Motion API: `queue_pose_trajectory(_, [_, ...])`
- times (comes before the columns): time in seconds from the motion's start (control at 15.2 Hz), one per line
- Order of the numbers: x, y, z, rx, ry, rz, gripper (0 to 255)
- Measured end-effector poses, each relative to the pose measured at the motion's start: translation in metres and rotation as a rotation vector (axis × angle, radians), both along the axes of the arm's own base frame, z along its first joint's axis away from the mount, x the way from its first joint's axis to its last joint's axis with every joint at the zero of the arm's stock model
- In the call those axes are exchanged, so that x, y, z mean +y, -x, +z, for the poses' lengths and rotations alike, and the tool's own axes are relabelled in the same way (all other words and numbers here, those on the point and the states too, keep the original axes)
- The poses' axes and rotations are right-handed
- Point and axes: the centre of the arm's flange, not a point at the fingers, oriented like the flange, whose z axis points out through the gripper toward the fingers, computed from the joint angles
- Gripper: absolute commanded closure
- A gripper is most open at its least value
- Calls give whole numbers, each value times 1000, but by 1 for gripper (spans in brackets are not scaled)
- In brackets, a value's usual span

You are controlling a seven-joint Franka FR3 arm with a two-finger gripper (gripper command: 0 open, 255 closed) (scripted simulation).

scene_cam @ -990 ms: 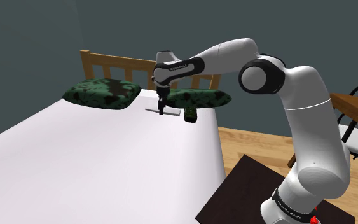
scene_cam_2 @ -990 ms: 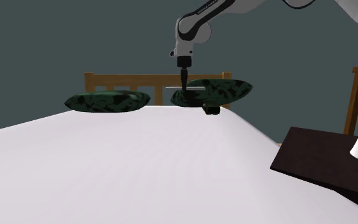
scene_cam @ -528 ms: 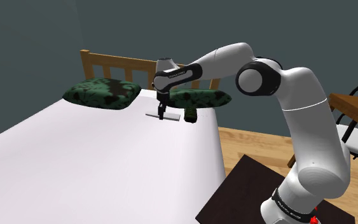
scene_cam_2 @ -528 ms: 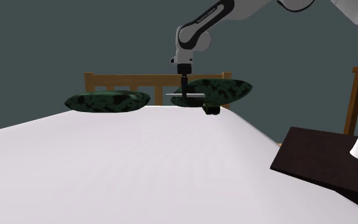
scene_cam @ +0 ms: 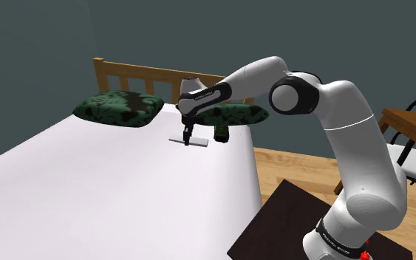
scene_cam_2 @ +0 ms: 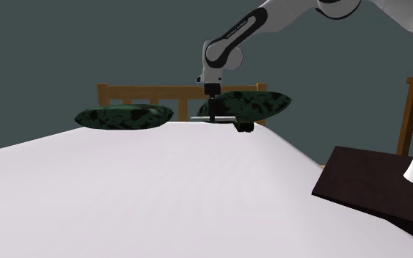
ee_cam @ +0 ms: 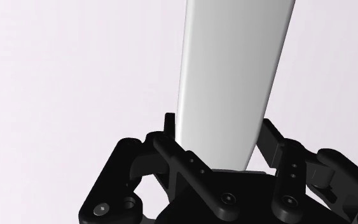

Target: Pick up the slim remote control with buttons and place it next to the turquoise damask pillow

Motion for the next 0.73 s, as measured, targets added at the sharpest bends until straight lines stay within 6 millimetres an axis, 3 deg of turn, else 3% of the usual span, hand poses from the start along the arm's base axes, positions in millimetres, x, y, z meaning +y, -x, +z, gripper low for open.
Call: queue_pose_trajectory(0.73, [-1,1,-59,0,0,0,255])
